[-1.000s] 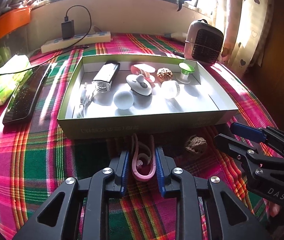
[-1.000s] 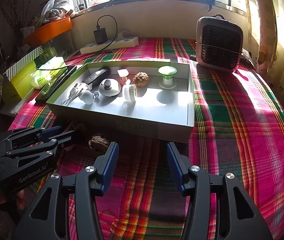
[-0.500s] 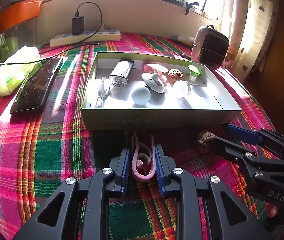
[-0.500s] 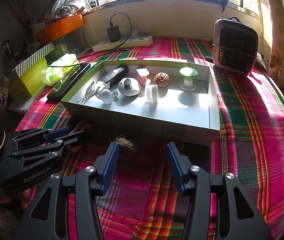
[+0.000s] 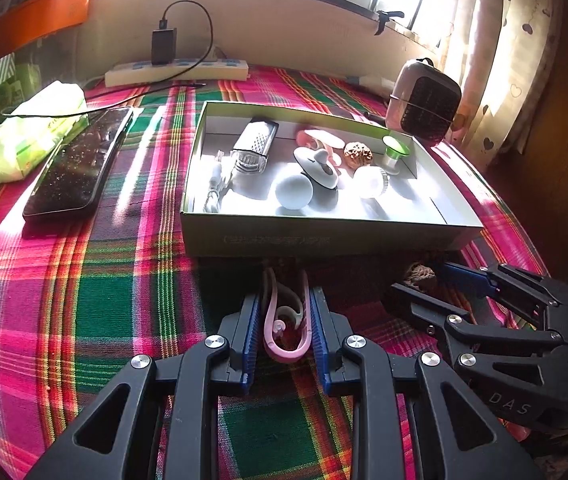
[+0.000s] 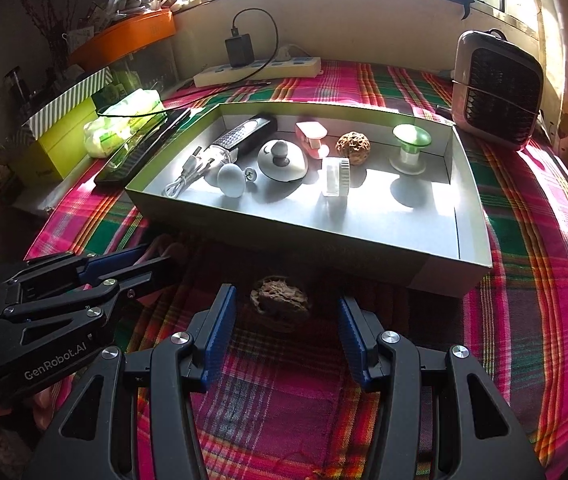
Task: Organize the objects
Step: 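Lower the right gripper onto the second walnut and close on it while the left gripper holds the hair tie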
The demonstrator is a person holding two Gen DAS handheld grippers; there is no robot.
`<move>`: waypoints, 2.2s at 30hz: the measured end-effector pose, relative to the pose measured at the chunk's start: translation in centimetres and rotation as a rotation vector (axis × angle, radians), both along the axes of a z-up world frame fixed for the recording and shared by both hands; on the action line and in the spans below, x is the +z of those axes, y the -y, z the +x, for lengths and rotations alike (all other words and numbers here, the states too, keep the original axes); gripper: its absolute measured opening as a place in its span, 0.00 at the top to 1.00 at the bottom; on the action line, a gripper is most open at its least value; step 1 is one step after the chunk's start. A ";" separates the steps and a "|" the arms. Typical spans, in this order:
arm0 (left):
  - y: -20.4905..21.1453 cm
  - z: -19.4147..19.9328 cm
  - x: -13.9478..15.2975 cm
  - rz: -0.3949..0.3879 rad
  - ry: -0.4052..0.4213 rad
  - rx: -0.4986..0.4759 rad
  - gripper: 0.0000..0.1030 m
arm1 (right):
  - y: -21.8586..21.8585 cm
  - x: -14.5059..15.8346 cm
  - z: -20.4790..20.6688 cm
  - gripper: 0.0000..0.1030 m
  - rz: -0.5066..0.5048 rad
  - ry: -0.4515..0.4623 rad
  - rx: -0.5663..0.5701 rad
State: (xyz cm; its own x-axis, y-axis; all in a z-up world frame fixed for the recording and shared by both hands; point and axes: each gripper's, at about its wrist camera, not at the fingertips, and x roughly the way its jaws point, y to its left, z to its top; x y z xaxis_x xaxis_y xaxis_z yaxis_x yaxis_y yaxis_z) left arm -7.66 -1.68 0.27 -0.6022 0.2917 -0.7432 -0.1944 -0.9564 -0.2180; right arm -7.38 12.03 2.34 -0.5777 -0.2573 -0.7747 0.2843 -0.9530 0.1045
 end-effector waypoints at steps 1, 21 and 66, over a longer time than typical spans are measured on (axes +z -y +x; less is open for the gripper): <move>0.0 0.0 0.0 0.000 0.000 0.000 0.79 | 0.1 -0.1 0.0 0.51 0.003 0.003 0.001; 0.1 0.0 0.1 0.006 0.001 0.000 0.79 | 0.1 -0.1 0.0 0.58 0.025 -0.013 -0.034; -0.4 0.0 0.0 -0.044 -0.007 -0.003 0.79 | -0.2 -0.1 0.1 0.68 0.002 -0.010 -0.025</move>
